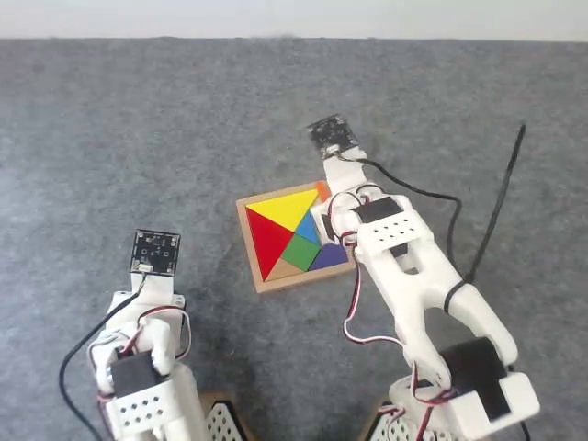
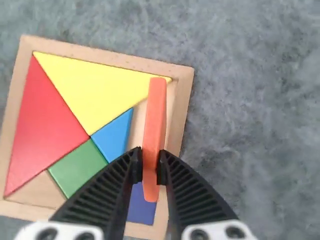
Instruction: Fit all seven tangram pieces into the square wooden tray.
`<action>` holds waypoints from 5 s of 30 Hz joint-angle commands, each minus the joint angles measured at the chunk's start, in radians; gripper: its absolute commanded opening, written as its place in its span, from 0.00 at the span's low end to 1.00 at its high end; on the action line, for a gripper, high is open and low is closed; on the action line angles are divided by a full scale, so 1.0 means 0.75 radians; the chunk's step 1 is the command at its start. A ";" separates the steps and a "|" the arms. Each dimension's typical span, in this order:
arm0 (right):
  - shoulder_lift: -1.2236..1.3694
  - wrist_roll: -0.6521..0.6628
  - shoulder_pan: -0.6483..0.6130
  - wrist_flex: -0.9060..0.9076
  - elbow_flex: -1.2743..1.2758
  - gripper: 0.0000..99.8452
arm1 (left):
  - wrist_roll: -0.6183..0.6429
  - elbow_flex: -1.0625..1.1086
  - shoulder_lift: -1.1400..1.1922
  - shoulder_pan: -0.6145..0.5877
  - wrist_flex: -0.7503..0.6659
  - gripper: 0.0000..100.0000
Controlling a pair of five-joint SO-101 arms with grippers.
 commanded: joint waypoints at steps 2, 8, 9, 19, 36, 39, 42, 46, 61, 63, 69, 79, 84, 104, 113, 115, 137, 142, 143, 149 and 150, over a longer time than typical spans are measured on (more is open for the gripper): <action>-0.073 -0.168 -0.066 -0.066 -0.078 0.01 | -0.010 -0.009 -0.016 -0.006 0.010 0.09; 0.054 -0.225 -0.105 -0.216 -0.082 0.01 | -0.010 -0.009 -0.016 -0.006 0.010 0.09; 0.079 -0.229 -0.103 -0.232 -0.082 0.01 | -0.010 -0.009 -0.016 -0.006 0.010 0.09; 0.109 -0.223 -0.103 -0.189 -0.082 0.01 | -0.010 -0.009 -0.016 -0.006 0.010 0.09; 0.044 -0.137 -0.040 -0.163 -0.078 0.22 | -0.010 -0.009 -0.016 -0.006 0.010 0.09; -0.028 -0.078 -0.030 -0.161 -0.072 0.22 | -0.010 -0.009 -0.016 -0.006 0.010 0.09; -0.093 0.023 -0.013 -0.097 -0.068 0.22 | -0.010 -0.009 -0.016 -0.006 0.010 0.09; -0.199 0.160 0.036 0.052 -0.065 0.09 | -0.010 -0.009 -0.016 -0.006 0.010 0.09; -1.179 0.299 0.402 0.026 0.792 0.02 | -0.004 -0.009 -0.016 0.002 0.008 0.09; -1.323 0.295 0.465 -0.064 0.976 0.02 | -0.004 -0.009 -0.016 0.004 0.006 0.09; -1.760 0.293 0.623 -0.134 1.365 0.02 | -0.004 -0.009 -0.016 0.004 0.004 0.09; -2.247 0.301 0.789 0.656 1.416 0.02 | -0.006 -0.009 -0.016 -0.002 0.010 0.09; -2.231 0.299 0.787 0.780 1.414 0.01 | -0.006 -0.009 -0.014 -0.002 0.010 0.09; -2.225 0.301 0.780 0.803 1.414 0.01 | -0.006 -0.009 -0.014 -0.002 0.010 0.09; -2.225 0.301 0.780 0.803 1.414 0.01 | -0.006 -0.009 -0.014 -0.002 0.010 0.09; -2.225 0.301 0.780 0.803 1.414 0.01 | -0.006 -0.009 -0.014 -0.002 0.010 0.09; -2.225 0.301 0.780 0.803 1.414 0.01 | -0.006 -0.009 -0.014 -0.002 0.010 0.09; -2.225 0.301 0.780 0.803 1.414 0.01 | -0.006 -0.009 -0.014 -0.002 0.010 0.09; -2.225 0.301 0.780 0.803 1.414 0.01 | -0.006 -0.009 -0.014 -0.002 0.010 0.09; -2.225 0.301 0.780 0.803 1.414 0.01 | -0.006 -0.009 -0.014 -0.002 0.010 0.09; -2.225 0.301 0.780 0.803 1.414 0.01 | -0.006 -0.009 -0.014 -0.002 0.010 0.09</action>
